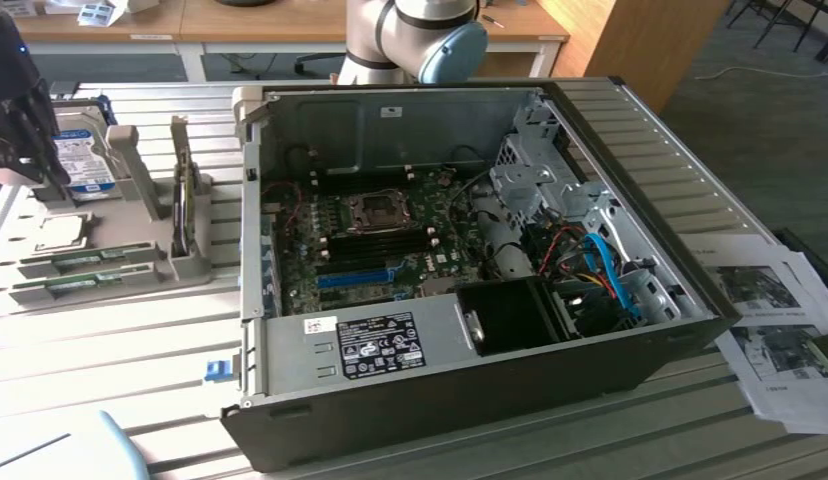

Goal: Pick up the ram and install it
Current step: 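Pick up the ram and move it above insertion slot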

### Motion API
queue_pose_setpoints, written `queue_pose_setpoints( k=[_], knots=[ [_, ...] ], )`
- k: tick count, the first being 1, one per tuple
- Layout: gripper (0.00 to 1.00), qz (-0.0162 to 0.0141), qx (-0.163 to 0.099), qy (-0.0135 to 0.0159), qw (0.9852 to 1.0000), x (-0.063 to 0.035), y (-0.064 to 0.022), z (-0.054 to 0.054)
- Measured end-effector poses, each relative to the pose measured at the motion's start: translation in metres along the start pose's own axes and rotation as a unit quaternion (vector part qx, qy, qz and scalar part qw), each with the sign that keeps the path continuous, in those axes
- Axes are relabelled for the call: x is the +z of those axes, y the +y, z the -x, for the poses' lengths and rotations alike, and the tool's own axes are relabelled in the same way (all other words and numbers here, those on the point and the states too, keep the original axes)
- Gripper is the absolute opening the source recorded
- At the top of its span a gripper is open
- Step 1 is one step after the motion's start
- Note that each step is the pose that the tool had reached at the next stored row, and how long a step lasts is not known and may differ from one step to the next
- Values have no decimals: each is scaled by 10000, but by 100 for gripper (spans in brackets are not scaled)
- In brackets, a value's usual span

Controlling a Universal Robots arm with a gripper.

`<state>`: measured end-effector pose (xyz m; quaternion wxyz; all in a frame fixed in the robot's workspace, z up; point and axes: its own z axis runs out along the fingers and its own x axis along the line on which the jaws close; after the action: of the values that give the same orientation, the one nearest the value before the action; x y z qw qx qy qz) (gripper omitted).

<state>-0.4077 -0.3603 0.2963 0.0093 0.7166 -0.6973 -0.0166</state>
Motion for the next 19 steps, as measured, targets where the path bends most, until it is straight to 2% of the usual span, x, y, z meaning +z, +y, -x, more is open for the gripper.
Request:
queue_pose_setpoints(
  k=[19],
  knots=[
    [29,0,0,0,10000,156,-6,-2]
  ],
)
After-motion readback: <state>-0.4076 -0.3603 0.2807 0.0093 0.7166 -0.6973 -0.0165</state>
